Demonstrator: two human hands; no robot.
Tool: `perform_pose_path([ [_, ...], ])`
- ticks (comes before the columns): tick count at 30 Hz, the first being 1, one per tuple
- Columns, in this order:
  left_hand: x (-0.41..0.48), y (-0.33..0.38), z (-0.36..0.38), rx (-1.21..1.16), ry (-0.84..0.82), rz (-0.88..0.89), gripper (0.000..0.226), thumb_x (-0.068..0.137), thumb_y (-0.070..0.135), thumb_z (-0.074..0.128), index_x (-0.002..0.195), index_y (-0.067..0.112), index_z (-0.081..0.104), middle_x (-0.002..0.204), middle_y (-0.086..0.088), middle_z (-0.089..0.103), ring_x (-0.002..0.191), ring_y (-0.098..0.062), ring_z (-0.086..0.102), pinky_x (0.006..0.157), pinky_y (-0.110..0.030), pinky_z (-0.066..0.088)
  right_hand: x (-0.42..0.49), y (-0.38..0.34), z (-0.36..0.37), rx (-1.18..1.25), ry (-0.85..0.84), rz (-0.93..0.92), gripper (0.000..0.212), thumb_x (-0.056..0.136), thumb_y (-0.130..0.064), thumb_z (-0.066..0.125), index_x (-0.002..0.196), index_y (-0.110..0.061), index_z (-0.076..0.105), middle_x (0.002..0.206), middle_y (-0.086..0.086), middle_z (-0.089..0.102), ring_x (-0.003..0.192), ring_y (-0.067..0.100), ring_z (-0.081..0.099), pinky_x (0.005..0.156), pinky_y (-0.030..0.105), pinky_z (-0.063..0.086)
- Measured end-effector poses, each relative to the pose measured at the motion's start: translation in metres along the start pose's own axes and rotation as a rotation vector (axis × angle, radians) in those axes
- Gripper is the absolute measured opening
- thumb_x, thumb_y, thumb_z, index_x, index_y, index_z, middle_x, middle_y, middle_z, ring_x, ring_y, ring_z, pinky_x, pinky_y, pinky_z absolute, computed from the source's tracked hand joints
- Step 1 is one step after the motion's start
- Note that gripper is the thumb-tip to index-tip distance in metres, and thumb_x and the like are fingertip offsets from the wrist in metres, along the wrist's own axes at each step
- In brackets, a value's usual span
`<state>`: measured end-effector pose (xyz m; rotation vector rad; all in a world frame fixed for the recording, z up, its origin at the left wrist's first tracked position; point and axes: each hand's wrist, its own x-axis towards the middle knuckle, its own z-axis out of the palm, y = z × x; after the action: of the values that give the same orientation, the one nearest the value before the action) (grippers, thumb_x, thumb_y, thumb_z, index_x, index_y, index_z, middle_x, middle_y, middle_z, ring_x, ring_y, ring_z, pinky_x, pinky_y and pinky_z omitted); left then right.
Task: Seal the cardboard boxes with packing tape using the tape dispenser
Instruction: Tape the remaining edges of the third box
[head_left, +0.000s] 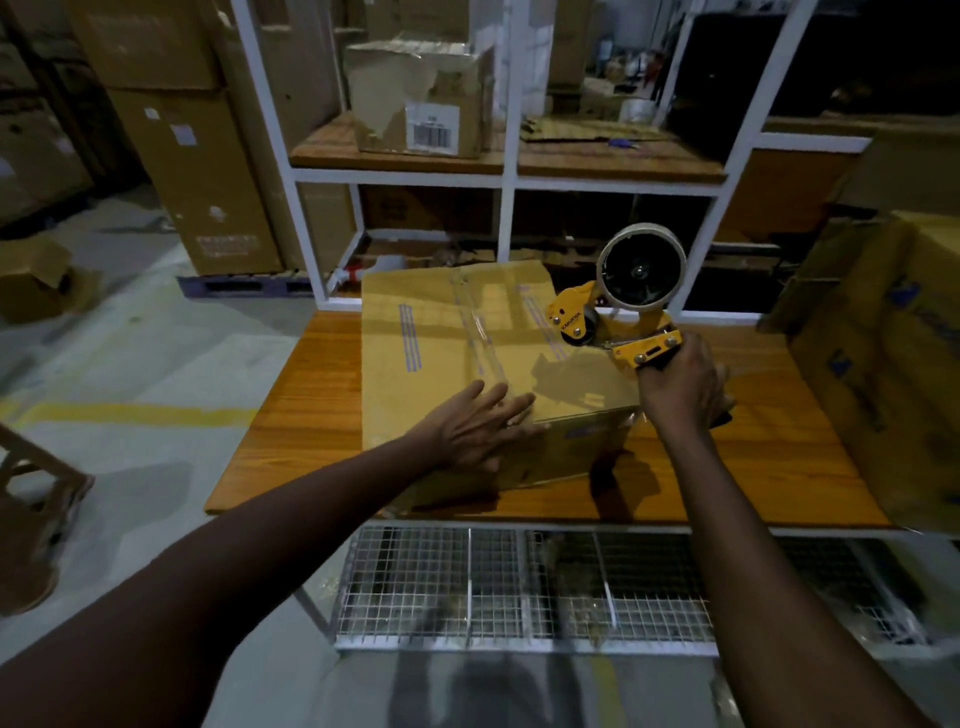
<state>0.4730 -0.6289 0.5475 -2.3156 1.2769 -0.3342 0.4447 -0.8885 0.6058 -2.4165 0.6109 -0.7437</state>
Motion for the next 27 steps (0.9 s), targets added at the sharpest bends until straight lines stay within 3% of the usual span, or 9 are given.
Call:
perform_pose_path([
  [3, 0.008, 0.015, 0.007, 0.007, -0.054, -0.051, 0.091, 0.09, 0.061, 0.048, 0.157, 0.028, -0.003, 0.155, -0.02, 0.019, 0.122, -0.04, 0.037, 0.089, -0.046, 0.041, 0.008, 0.01, -0.005, 0.015, 0.011, 0.012, 0.028, 0.089, -0.029, 0.06, 0.111, -0.014, 0.051, 0.122, 0.011, 0.055, 0.118, 0.04, 0.044, 0.097, 0.057, 0.031],
  [8, 0.005, 0.023, 0.01, 0.033, -0.066, 0.004, 0.075, 0.094, 0.063, 0.036, 0.157, 0.031, 0.008, 0.162, -0.016, -0.007, 0.143, -0.047, 0.021, 0.112, -0.062, 0.027, 0.02, 0.03, -0.009, 0.036, 0.007, 0.009, 0.027, 0.089, -0.028, 0.06, 0.111, -0.016, 0.051, 0.123, 0.009, 0.055, 0.118, 0.04, 0.044, 0.097, 0.057, 0.032],
  [11, 0.026, 0.024, -0.001, -0.011, -0.045, 0.003, 0.076, 0.091, 0.064, 0.021, 0.156, 0.037, -0.007, 0.163, -0.015, -0.012, 0.146, -0.048, 0.012, 0.115, -0.065, 0.015, 0.03, 0.043, -0.012, 0.035, -0.009, 0.019, 0.027, 0.088, -0.026, 0.061, 0.112, -0.017, 0.051, 0.123, 0.009, 0.056, 0.118, 0.039, 0.044, 0.095, 0.054, 0.033],
  [13, 0.051, 0.025, -0.011, -0.01, -0.043, -0.019, 0.08, 0.09, 0.064, 0.023, 0.154, 0.036, -0.014, 0.164, -0.016, -0.009, 0.146, -0.048, 0.013, 0.113, -0.065, 0.015, 0.04, 0.052, -0.012, 0.033, -0.013, 0.021, 0.029, 0.088, -0.026, 0.061, 0.113, -0.018, 0.051, 0.125, 0.008, 0.056, 0.118, 0.038, 0.044, 0.094, 0.053, 0.033],
  [19, 0.1, 0.043, -0.003, 0.013, -0.063, -0.082, 0.098, 0.086, 0.063, 0.054, 0.156, 0.032, -0.007, 0.161, -0.019, 0.003, 0.13, -0.043, 0.032, 0.099, -0.054, 0.037, 0.069, 0.082, -0.014, 0.064, -0.047, 0.032, 0.026, 0.088, -0.023, 0.061, 0.111, -0.017, 0.051, 0.125, 0.008, 0.055, 0.118, 0.04, 0.043, 0.093, 0.052, 0.032],
  [21, 0.107, 0.044, -0.003, -0.022, -0.079, -0.086, 0.094, 0.087, 0.063, 0.051, 0.155, 0.033, -0.004, 0.16, -0.019, 0.005, 0.129, -0.041, 0.031, 0.099, -0.053, 0.037, 0.079, 0.091, -0.014, 0.067, -0.056, 0.024, 0.027, 0.087, -0.023, 0.061, 0.112, -0.017, 0.052, 0.125, 0.007, 0.055, 0.118, 0.04, 0.043, 0.093, 0.052, 0.032],
  [23, 0.115, 0.051, -0.012, -0.093, -0.087, -0.101, 0.082, 0.087, 0.065, 0.035, 0.154, 0.032, 0.001, 0.158, -0.02, 0.011, 0.13, -0.04, 0.03, 0.102, -0.053, 0.036, 0.089, 0.1, -0.014, 0.076, -0.07, 0.02, 0.028, 0.087, -0.022, 0.061, 0.113, -0.017, 0.052, 0.125, 0.007, 0.055, 0.118, 0.04, 0.043, 0.093, 0.051, 0.032],
  [25, 0.126, 0.066, -0.023, -0.23, -0.065, -0.191, 0.077, 0.085, 0.068, 0.018, 0.151, 0.029, 0.01, 0.157, -0.019, 0.019, 0.131, -0.039, 0.031, 0.103, -0.053, 0.034, 0.099, 0.107, -0.013, 0.086, -0.08, 0.016, 0.028, 0.086, -0.022, 0.061, 0.112, -0.017, 0.052, 0.125, 0.008, 0.055, 0.117, 0.039, 0.043, 0.092, 0.05, 0.032],
  [27, 0.141, 0.085, -0.029, -0.329, -0.033, -0.321, 0.078, 0.085, 0.071, 0.016, 0.148, 0.026, 0.023, 0.156, -0.016, 0.023, 0.135, -0.038, 0.029, 0.106, -0.053, 0.029, 0.109, 0.112, -0.013, 0.1, -0.09, 0.016, 0.03, 0.086, -0.022, 0.06, 0.114, -0.016, 0.052, 0.126, 0.008, 0.054, 0.118, 0.039, 0.043, 0.093, 0.05, 0.031],
])
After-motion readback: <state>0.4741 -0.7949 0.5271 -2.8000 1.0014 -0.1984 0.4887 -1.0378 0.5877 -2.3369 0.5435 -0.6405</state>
